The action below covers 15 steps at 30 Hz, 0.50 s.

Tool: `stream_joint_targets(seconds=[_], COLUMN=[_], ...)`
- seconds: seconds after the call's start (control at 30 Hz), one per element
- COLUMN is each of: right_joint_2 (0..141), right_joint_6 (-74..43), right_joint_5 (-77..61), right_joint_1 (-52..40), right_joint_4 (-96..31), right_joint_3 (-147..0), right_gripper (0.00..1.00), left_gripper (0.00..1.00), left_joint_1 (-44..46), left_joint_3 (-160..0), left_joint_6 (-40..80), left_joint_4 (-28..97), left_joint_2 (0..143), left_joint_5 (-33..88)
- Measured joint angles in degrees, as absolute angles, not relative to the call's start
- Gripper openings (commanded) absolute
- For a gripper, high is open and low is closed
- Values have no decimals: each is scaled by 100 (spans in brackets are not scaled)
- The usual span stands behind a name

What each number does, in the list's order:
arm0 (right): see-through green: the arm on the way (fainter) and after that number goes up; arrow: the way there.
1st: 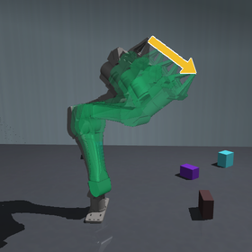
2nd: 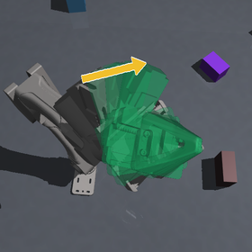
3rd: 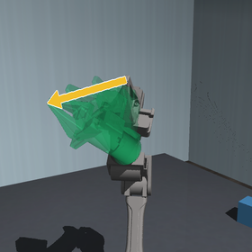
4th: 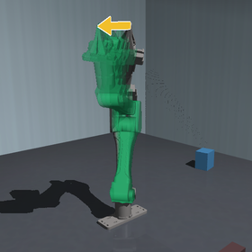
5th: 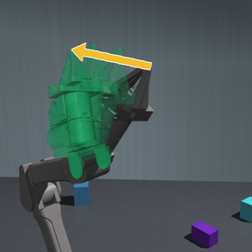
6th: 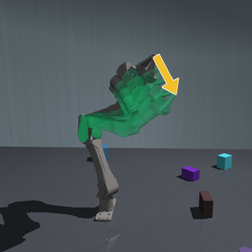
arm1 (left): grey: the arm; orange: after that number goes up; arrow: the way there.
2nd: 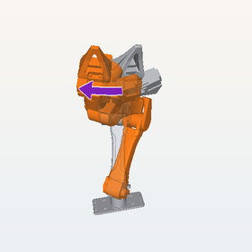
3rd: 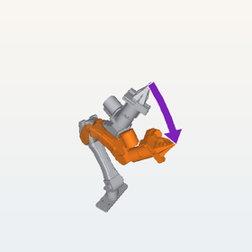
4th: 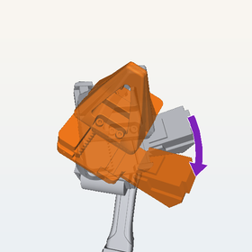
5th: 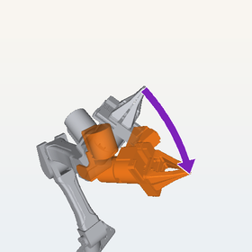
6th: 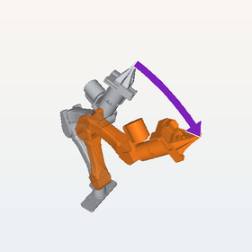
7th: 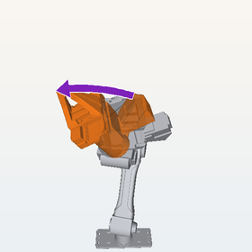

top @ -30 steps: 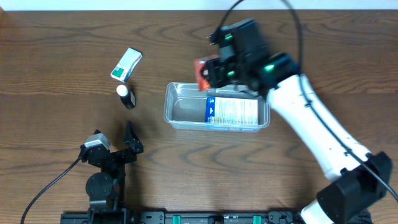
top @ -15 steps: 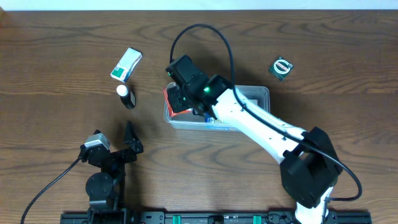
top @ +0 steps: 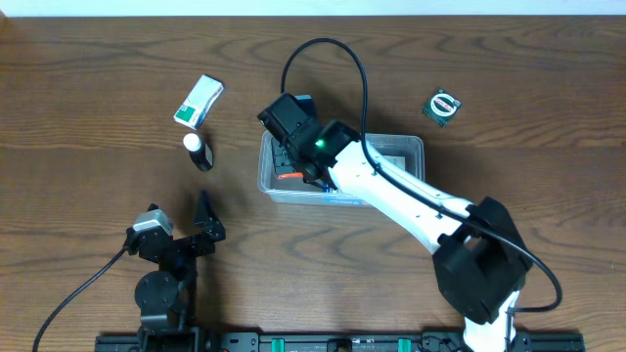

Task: Pack container
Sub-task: 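Carry the red box left over the container's left end, then lower the red box into the container and open the right gripper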

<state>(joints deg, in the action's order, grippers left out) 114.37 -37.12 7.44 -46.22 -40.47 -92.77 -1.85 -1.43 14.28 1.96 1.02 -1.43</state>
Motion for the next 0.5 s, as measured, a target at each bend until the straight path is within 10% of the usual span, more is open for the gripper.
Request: stream_joint_targets(seconds=[0.5], right_joint_2=[12057], right_joint_6=[-4525], right_joint_5=[760], right_joint_1=[-4705], right_joint_4=[-3699], right_joint_3=[-9275], right_gripper=[50], left_gripper=[98], left_joint_1=[-185], left_joint_3=[-143], left_joint_6=[1428], left_joint_4=[196], left_joint_2=[102], left_joint_5=[-143])
